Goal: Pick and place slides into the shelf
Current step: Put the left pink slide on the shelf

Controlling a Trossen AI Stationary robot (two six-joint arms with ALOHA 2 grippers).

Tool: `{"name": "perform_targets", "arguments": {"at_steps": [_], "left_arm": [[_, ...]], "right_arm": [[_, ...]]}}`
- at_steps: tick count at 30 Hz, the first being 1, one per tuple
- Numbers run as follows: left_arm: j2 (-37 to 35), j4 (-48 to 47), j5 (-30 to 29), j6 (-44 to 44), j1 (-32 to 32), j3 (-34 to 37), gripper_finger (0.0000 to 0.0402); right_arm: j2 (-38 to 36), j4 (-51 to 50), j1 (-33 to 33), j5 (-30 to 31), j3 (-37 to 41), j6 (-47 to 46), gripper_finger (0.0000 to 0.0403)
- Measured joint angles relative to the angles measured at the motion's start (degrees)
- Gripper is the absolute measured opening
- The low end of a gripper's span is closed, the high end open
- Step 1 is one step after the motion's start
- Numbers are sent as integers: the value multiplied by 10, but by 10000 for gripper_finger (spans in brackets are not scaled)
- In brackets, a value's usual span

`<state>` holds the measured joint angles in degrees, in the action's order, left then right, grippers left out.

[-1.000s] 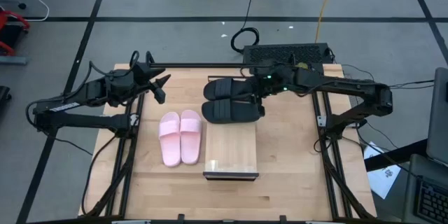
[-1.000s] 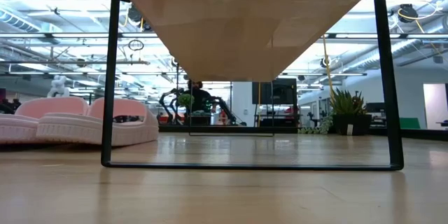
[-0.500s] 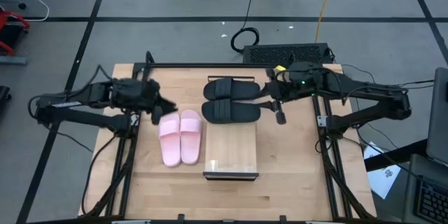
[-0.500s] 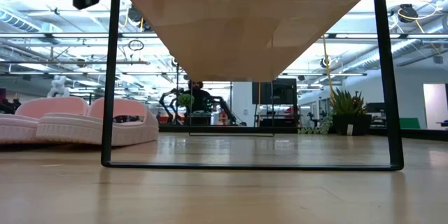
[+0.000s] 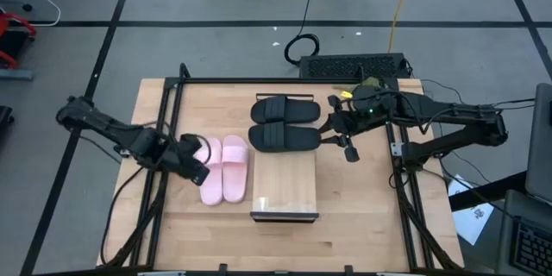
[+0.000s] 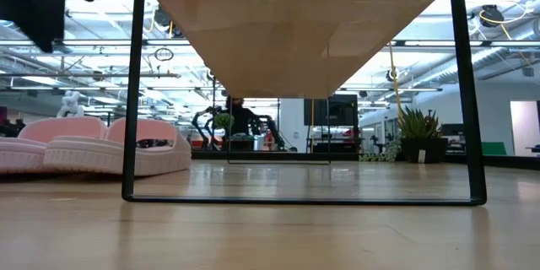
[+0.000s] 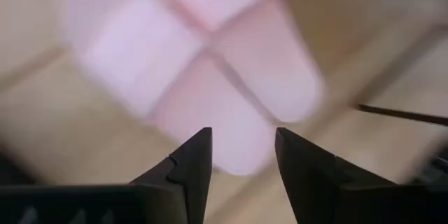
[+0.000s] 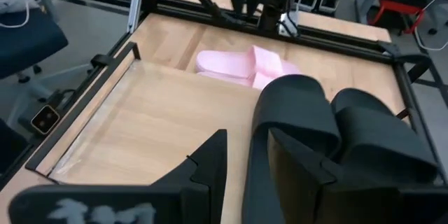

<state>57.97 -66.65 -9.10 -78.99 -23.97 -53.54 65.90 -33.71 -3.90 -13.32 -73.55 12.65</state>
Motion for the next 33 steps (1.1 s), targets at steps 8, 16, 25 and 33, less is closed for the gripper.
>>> {"name": "perform_targets", "arguments": {"at_steps": [8,16,25,33], "left_arm": [[85,-43,-80,-109,-85,0,157],[137,-24,-66,-249,-124,55,157],[137,50,-134,-293,-129,111,157],[137,54,-133,-296,-127,131,157]], "right_arm": [[0,4,3,0,27,-15,96],[0,39,3,0,42,-11,96],[0,73,3,0,42,-10,96],[0,83,3,0,42,-14,96]]}}
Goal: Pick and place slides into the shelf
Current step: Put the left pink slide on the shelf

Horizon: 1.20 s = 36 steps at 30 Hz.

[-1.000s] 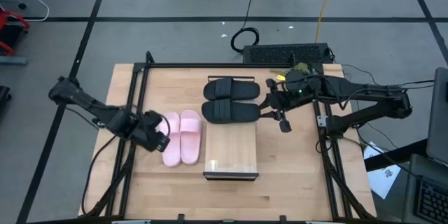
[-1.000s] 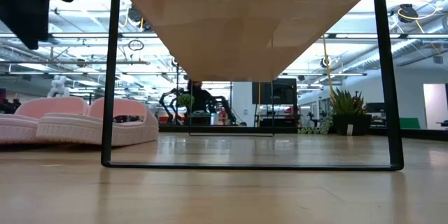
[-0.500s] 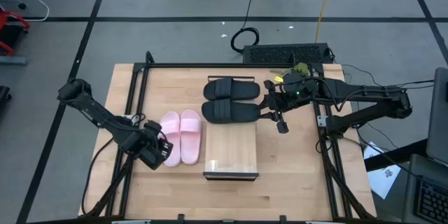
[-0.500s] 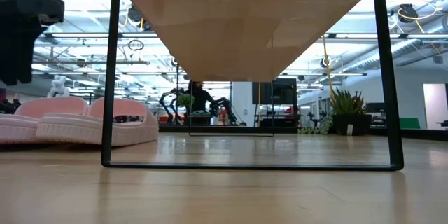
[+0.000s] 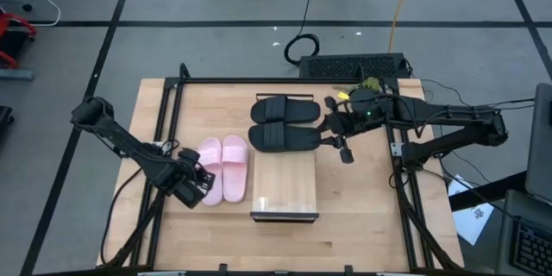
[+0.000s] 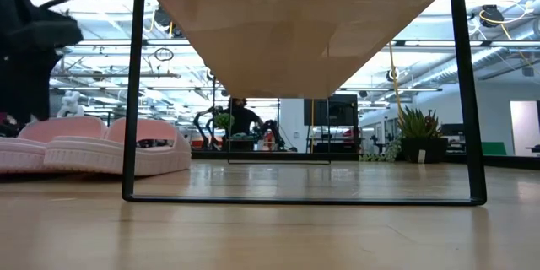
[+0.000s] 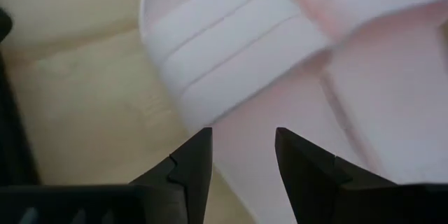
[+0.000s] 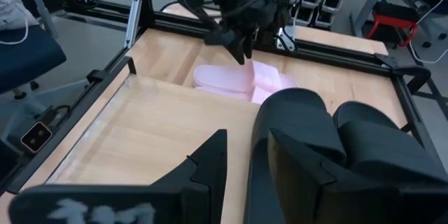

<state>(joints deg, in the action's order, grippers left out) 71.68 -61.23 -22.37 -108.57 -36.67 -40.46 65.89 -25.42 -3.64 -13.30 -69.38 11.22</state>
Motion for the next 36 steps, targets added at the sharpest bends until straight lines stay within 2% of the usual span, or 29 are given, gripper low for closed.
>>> {"name": "perform_targets", "arguments": {"at_steps": [22,30,36], "left_arm": [[0,-27,11,-39,0,33,157],[0,14,15,-43,0,33,157],[10,-20,6,-46,26,33,157]], "right_arm": [[0,7,0,0,0,0,96],[0,8,0,0,0,1,96],[0,8,0,0,0,0,96]]}}
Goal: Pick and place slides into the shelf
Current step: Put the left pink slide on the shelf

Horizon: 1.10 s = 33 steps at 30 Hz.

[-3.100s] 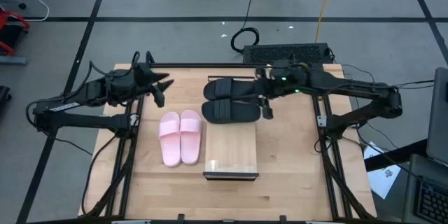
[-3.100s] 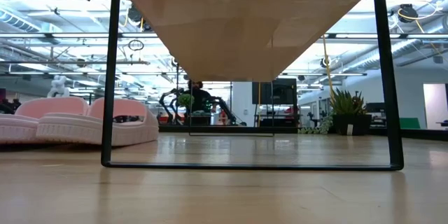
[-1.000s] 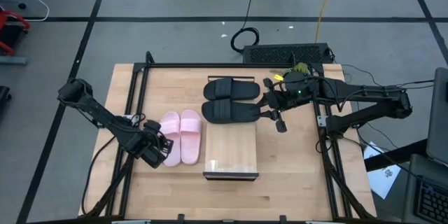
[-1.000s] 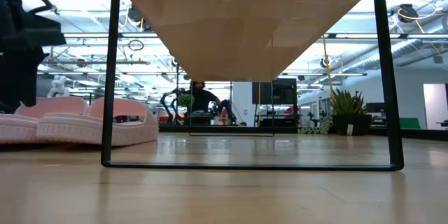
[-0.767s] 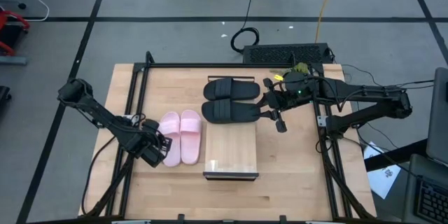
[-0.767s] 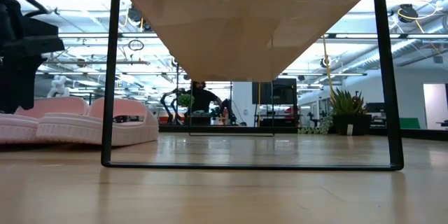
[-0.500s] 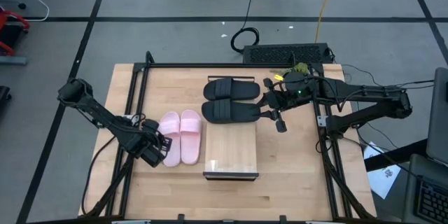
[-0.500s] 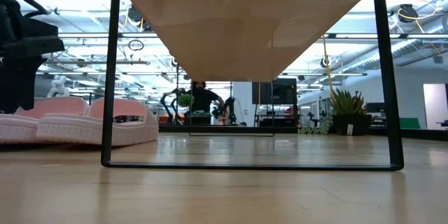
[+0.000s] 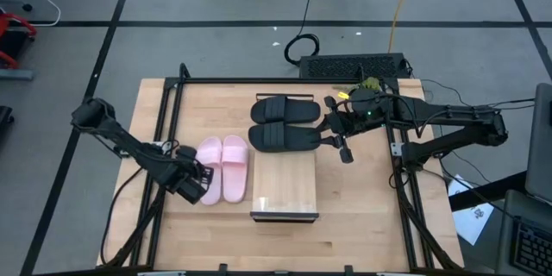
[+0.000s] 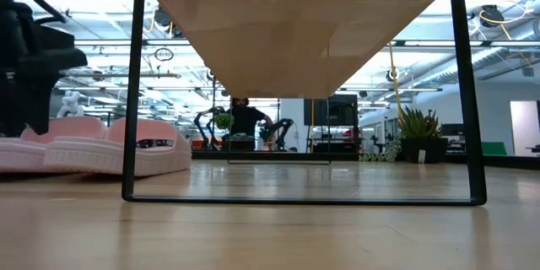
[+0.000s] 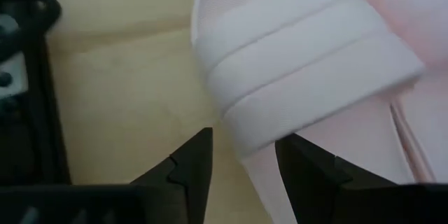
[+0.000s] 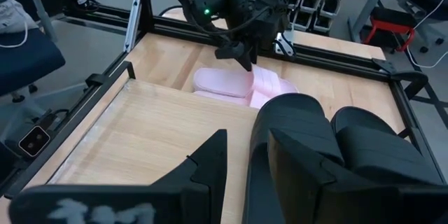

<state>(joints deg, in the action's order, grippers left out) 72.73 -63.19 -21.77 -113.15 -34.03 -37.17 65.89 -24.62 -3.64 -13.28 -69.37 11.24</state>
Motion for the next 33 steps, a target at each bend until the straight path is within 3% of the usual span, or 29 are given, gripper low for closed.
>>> {"name": "perform_targets", "arguments": {"at_steps": [9,17,21,27,33], "left_arm": [[50,7,-23,31,46,0,157],[85,24,-49,24,49,0,152],[103,29,-63,19,49,0,112],[114,40,-96,-1,49,0,13],[112,34,-94,-14,48,-6,4]], "right_arm": [[0,8,0,0,0,-11,96],[0,9,0,0,0,-12,96],[0,9,0,0,0,-12,96],[0,38,0,0,29,-21,96],[1,68,0,0,66,-41,96]]}}
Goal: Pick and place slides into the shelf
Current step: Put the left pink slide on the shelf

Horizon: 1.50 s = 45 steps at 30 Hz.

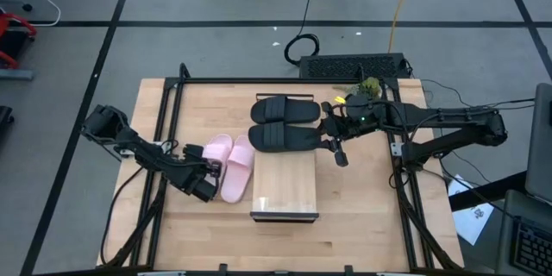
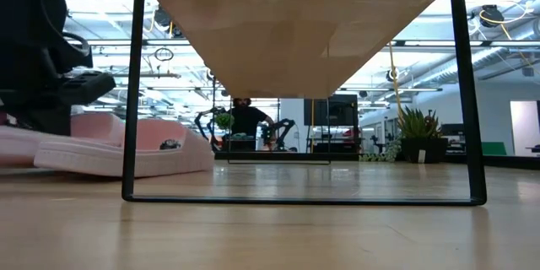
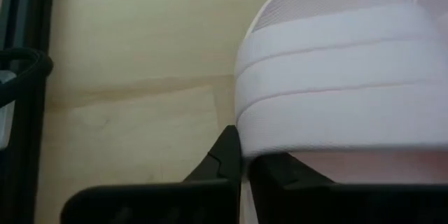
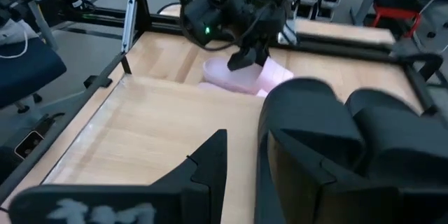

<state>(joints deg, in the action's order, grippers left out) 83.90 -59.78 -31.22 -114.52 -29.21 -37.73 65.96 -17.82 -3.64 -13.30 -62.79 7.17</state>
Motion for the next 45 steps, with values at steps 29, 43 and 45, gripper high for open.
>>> {"name": "perform_targets", "arguments": {"at_steps": [29,43,45], "left_arm": [[-120,-304,-5,-69,-2,-198,0],[-100,-302,-130,71,30,-332,0],[-100,-304,-143,79,37,-336,0]], "right_arm": [[-70,48,0,117,0,54,96],[-70,82,10,70,0,20,96],[-70,86,20,69,0,20,96]]}}
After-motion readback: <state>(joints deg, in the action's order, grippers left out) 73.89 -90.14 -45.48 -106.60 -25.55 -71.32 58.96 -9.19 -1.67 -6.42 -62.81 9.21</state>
